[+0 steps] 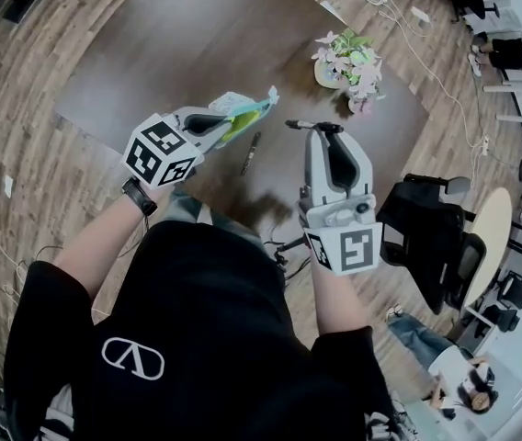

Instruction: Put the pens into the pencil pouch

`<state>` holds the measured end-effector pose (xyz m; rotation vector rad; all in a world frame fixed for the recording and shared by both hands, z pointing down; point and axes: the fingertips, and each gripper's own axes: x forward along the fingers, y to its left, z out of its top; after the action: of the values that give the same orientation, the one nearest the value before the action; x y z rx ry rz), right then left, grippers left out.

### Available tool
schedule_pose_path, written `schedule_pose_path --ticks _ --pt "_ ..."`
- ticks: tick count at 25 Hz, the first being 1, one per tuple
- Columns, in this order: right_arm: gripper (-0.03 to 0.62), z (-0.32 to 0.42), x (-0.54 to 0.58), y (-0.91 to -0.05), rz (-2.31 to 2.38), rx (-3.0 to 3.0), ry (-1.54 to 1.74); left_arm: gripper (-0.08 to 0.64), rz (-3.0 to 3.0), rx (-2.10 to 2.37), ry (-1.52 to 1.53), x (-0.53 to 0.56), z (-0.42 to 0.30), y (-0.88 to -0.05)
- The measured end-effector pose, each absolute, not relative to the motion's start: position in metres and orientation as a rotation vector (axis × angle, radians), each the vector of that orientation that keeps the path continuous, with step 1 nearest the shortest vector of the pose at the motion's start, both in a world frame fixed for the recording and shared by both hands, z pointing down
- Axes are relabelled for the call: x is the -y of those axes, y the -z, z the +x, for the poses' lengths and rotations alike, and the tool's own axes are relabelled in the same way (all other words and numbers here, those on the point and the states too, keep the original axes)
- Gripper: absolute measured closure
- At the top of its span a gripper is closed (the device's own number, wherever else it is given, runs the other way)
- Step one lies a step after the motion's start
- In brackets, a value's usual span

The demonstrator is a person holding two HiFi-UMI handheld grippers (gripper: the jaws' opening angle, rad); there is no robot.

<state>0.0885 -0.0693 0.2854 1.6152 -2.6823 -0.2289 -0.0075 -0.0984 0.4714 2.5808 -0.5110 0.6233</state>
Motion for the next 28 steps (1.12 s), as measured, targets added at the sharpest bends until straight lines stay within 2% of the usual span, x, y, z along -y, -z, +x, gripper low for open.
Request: schedule_pose_path --ticks 7,28 --pt "0.538 0.050 0.067 -0.284 1.537 2.770 0.276 0.545 2.601 0.486 -0.568 0.096 0.012 -0.453" --pt "0.532 0.041 0.090 -0.354 1.508 2.693 0.213 0.545 2.602 0.470 -0.446 0.097 0.028 -0.423"
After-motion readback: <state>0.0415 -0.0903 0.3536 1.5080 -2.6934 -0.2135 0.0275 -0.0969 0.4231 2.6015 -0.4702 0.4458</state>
